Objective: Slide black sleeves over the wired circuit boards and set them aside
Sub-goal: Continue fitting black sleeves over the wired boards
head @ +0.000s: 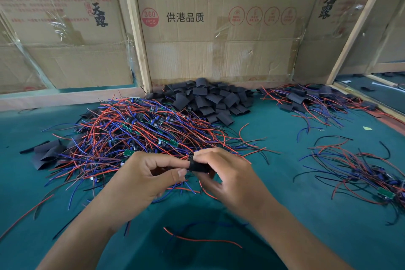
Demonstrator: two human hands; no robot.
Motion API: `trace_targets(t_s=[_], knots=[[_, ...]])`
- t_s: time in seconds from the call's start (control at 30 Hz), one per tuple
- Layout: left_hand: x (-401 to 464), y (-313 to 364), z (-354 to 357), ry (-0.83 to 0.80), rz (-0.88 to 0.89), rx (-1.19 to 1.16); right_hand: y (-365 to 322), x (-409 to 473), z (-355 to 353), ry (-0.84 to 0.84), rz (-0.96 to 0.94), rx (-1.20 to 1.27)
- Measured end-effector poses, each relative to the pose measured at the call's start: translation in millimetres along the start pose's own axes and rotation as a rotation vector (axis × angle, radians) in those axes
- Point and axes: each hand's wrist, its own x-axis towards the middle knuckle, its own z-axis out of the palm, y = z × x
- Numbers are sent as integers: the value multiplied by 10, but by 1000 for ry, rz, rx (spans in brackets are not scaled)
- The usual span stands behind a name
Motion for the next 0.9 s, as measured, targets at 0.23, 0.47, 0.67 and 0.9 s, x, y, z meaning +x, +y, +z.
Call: trace_targets(t_s=[0.23,0.47,0.67,0.9], knots=[[21,-40,87,-56,-9,-152,42,-5,-52,37,-19,-167],[53,-162,146,-135,73,-128,35,106,-287,-80,9,-241],[167,-250,66,178,97,66,612,396,-832,-30,219,-431],[147,-343,22,248,103,327,1973,1198,-1716,-280,706,-1085]])
